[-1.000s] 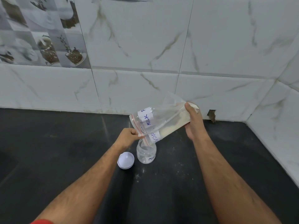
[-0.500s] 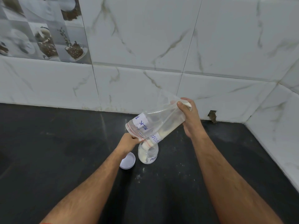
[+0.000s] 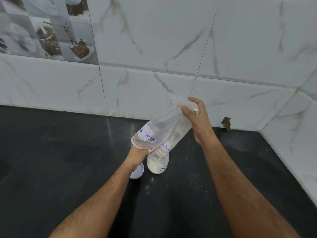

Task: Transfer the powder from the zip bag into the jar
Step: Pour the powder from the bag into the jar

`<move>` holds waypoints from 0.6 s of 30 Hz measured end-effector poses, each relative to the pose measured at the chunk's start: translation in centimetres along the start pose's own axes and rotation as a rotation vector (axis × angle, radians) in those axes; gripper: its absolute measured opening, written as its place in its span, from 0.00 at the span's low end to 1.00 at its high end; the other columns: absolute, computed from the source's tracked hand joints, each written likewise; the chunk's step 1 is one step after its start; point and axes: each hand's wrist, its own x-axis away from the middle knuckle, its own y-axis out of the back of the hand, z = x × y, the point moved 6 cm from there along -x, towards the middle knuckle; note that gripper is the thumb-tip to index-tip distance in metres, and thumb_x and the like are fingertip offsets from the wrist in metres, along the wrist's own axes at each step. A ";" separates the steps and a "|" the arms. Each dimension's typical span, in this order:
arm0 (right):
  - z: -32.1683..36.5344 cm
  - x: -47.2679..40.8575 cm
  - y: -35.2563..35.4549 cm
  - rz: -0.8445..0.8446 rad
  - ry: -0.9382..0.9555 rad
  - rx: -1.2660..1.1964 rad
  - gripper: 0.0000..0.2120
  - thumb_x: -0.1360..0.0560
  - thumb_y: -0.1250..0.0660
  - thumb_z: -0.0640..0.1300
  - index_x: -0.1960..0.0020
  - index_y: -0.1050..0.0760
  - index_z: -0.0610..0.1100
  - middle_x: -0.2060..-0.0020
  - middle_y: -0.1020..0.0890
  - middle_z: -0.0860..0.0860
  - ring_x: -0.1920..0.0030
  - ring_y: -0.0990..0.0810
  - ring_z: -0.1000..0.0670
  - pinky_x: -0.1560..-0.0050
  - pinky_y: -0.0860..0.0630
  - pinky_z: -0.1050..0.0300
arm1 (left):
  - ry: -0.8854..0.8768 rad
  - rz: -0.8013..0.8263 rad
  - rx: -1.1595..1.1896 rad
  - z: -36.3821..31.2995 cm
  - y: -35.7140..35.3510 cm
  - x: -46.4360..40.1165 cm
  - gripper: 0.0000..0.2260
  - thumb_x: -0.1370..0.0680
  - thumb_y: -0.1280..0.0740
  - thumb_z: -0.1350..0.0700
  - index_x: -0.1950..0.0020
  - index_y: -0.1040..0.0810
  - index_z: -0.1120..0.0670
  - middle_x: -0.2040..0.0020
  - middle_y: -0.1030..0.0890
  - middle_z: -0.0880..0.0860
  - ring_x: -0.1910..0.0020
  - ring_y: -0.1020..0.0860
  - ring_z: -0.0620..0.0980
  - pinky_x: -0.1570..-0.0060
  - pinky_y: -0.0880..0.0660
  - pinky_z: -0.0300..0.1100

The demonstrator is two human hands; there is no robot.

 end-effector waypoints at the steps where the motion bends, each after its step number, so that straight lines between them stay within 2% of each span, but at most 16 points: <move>1: -0.1 0.1 -0.1 0.003 0.000 0.009 0.36 0.39 0.23 0.64 0.34 0.30 0.56 0.38 0.20 0.48 0.43 0.18 0.51 0.50 0.20 0.61 | 0.003 -0.008 0.005 0.1 0.0 0.1 0.23 0.24 0.27 0.61 0.30 0.26 0.54 0.37 0.19 0.48 0.40 0.20 0.41 0.46 0.23 0.33; 4: -0.5 0.7 -0.4 0.013 -0.010 -0.001 0.48 0.44 0.25 0.74 0.30 0.36 0.57 0.32 0.25 0.47 0.35 0.22 0.49 0.36 0.24 0.52 | 0.009 -0.015 0.017 0.6 0.0 0.3 0.22 0.23 0.28 0.62 0.29 0.26 0.55 0.35 0.19 0.51 0.36 0.22 0.47 0.36 0.25 0.44; 6: -0.5 1.3 -0.5 0.000 -0.012 -0.092 0.56 0.48 0.34 0.83 0.27 0.40 0.58 0.28 0.29 0.48 0.30 0.27 0.48 0.31 0.29 0.48 | 0.008 -0.018 0.022 0.8 0.0 0.3 0.20 0.23 0.29 0.63 0.31 0.25 0.56 0.36 0.19 0.52 0.37 0.21 0.49 0.35 0.25 0.47; 9: -1.0 1.7 -0.2 -0.058 -0.077 -0.274 0.65 0.52 0.47 0.87 0.21 0.45 0.56 0.25 0.31 0.50 0.28 0.30 0.48 0.28 0.34 0.45 | 0.009 -0.034 0.017 0.9 0.1 0.3 0.17 0.23 0.29 0.62 0.34 0.22 0.55 0.39 0.17 0.51 0.38 0.20 0.49 0.36 0.24 0.48; 11: -1.5 1.7 0.0 -0.072 -0.117 -0.319 0.62 0.46 0.57 0.87 0.21 0.42 0.53 0.27 0.28 0.52 0.28 0.29 0.49 0.25 0.37 0.43 | 0.012 -0.039 0.017 0.9 0.1 0.3 0.17 0.23 0.28 0.62 0.35 0.21 0.54 0.40 0.17 0.51 0.38 0.20 0.50 0.36 0.24 0.49; 13: -2.1 1.7 0.6 -0.105 -0.132 -0.341 0.55 0.38 0.64 0.81 0.21 0.40 0.51 0.29 0.25 0.51 0.29 0.28 0.48 0.24 0.38 0.41 | 0.019 -0.044 0.016 1.0 0.1 0.2 0.16 0.23 0.28 0.63 0.36 0.21 0.55 0.40 0.17 0.52 0.38 0.20 0.51 0.35 0.25 0.52; 16: -2.5 2.2 0.5 -0.075 -0.137 -0.370 0.51 0.33 0.65 0.78 0.23 0.37 0.50 0.30 0.24 0.50 0.29 0.27 0.47 0.27 0.34 0.43 | 0.029 -0.060 0.020 1.1 0.2 0.2 0.15 0.23 0.29 0.64 0.38 0.20 0.55 0.40 0.17 0.54 0.39 0.20 0.52 0.34 0.25 0.54; 18: -2.3 2.7 -0.2 -0.027 -0.135 -0.327 0.52 0.35 0.62 0.81 0.24 0.35 0.50 0.30 0.24 0.51 0.28 0.27 0.49 0.26 0.36 0.43 | 0.009 -0.056 0.033 1.0 0.1 0.3 0.18 0.23 0.29 0.65 0.35 0.22 0.57 0.39 0.17 0.55 0.38 0.20 0.52 0.36 0.24 0.52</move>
